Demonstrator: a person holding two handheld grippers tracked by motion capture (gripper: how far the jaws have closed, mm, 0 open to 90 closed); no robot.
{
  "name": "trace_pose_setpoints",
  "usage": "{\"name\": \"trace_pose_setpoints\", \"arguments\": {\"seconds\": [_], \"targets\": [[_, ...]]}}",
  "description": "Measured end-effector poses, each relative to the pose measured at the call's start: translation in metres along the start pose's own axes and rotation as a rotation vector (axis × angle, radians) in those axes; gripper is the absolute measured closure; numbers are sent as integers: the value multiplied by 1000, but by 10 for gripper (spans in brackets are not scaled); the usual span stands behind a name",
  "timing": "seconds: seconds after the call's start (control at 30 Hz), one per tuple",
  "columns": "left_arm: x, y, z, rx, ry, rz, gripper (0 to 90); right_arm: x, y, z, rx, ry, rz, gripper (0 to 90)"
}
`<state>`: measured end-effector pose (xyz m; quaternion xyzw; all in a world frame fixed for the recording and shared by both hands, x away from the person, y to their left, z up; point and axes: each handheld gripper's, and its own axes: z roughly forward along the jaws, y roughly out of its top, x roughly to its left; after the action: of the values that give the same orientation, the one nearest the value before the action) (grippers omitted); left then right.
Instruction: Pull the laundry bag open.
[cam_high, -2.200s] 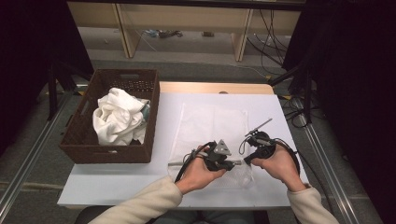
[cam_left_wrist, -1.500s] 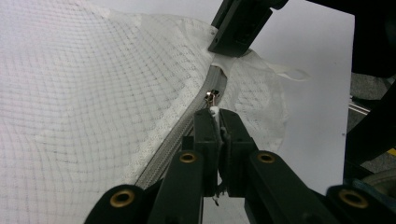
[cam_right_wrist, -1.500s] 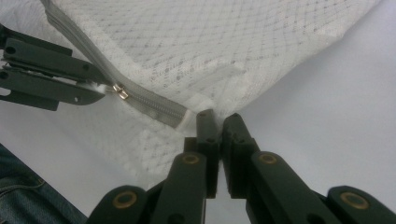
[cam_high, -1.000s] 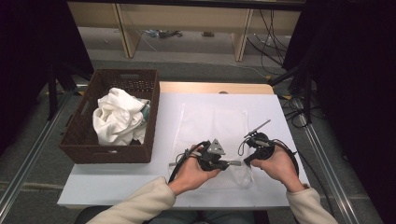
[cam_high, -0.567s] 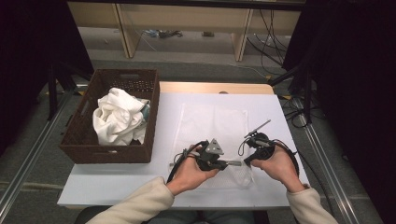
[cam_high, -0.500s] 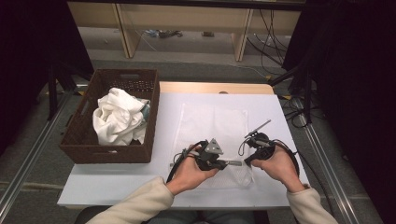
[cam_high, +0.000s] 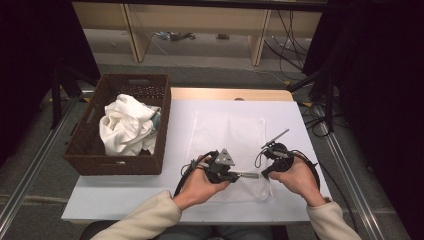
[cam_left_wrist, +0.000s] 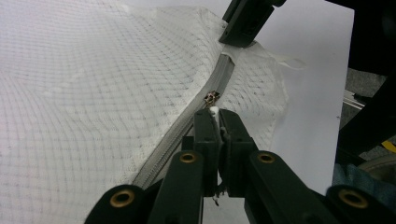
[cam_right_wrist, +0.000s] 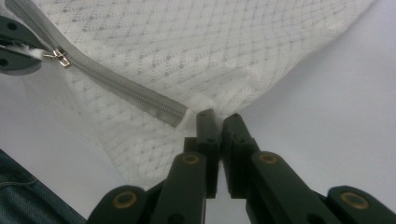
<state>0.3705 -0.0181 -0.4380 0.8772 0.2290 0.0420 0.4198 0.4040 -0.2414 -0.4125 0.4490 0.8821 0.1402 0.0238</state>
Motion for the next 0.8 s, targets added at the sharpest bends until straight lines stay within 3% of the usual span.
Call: {"name": "trace_pose_setpoints", "arguments": {"seconds": [0.1, 0.27, 0.37, 0.47, 0.6, 0.67, 0.7, 0.73, 0.8], "targets": [[0, -1, -1, 3, 2, -23, 863, 1, 0, 0, -16, -7, 10, 874], [3, -4, -6, 6, 5, -10, 862, 2, 0, 0, -9, -6, 18, 874], [1, -5, -7, 1, 7, -41, 862, 1, -1, 0, -17, -9, 12, 874], [3, -5, -9, 7, 5, -21, 863, 2, -1, 0, -16, -5, 14, 875], [2, -6, -10, 7, 3, -44, 862, 3, -1, 0, -9, -8, 29, 874], [5, -7, -12, 13, 5, -16, 862, 4, 0, 0, -2, -10, 38, 874], [4, -8, -12, 5, 7, -44, 863, 4, 0, 0, -4, -11, 37, 874], [6, -8, -13, 12, 4, -29, 862, 2, -1, 0, -9, -5, 19, 874], [5, -9, -14, 16, 12, -41, 862, 2, -1, 0, -13, -5, 26, 874]]}}
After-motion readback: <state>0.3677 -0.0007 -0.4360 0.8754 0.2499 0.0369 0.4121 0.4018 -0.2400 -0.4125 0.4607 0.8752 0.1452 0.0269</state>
